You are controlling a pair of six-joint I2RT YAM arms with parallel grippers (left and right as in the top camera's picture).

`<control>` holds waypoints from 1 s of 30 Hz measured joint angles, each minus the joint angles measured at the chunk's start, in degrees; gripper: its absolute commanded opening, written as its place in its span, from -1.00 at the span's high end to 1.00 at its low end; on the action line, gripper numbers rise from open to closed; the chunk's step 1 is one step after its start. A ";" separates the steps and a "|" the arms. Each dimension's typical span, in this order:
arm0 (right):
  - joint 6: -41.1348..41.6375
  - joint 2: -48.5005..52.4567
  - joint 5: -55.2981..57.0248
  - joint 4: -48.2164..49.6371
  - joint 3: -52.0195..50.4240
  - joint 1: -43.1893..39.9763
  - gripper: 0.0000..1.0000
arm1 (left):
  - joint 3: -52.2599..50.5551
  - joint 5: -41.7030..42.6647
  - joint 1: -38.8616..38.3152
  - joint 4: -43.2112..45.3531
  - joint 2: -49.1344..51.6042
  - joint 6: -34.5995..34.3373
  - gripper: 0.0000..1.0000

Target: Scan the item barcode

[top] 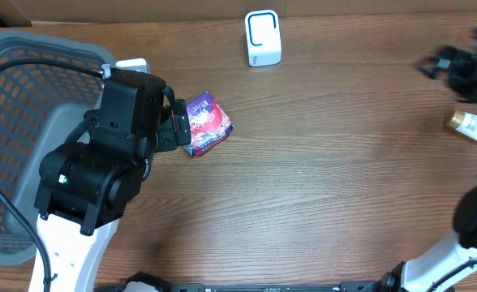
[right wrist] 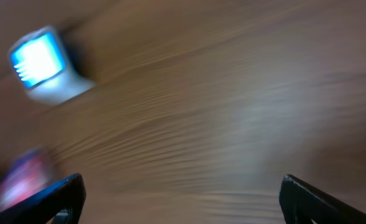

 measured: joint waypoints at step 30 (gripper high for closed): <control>29.38 20.13 -0.92 40.35 -11.02 47.25 -1.00 | 0.00 -0.02 0.00 0.02 0.00 0.00 -0.99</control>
